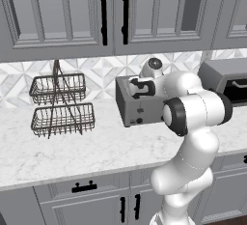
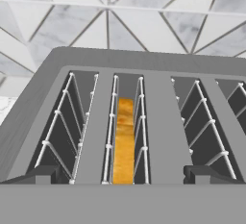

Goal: Start the toaster. Once the lever pops up, take the bread to the plate on the dining counter.

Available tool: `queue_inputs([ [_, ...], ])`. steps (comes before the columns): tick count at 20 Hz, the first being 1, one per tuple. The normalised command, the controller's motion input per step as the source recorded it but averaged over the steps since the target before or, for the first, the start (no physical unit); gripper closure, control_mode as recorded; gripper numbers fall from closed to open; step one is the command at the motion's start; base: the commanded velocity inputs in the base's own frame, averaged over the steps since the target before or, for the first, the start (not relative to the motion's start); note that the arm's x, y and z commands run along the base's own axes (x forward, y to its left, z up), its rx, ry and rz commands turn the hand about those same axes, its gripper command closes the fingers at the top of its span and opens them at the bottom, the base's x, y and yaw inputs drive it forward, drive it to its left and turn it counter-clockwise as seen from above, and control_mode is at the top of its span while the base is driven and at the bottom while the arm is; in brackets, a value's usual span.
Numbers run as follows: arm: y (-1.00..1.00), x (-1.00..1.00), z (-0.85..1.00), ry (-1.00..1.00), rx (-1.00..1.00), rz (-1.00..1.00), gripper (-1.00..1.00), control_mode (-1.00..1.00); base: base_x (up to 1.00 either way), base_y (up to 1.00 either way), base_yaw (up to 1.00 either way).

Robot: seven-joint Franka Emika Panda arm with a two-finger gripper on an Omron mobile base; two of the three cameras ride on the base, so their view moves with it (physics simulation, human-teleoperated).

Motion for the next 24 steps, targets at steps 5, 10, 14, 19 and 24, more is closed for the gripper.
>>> queue_inputs([
  [5,0.00,0.00,0.00,0.00,0.00,0.00,-1.00,-1.00,0.00,0.00,0.00],
  [10,0.00,0.00,0.00,0.00,0.00,0.00,-1.00,-1.00,0.00,0.00,0.00],
  [14,0.00,0.00,0.00,0.00,0.00,0.00,-1.00,-1.00,0.00,0.00,0.00],
  [19,0.00,0.00,0.00,0.00,0.00,0.00,-1.00,-1.00,0.00,0.00,0.00],
  [24,0.00,0.00,0.00,0.00,0.00,0.00,-1.00,-1.00,0.00,0.00,0.00],
])
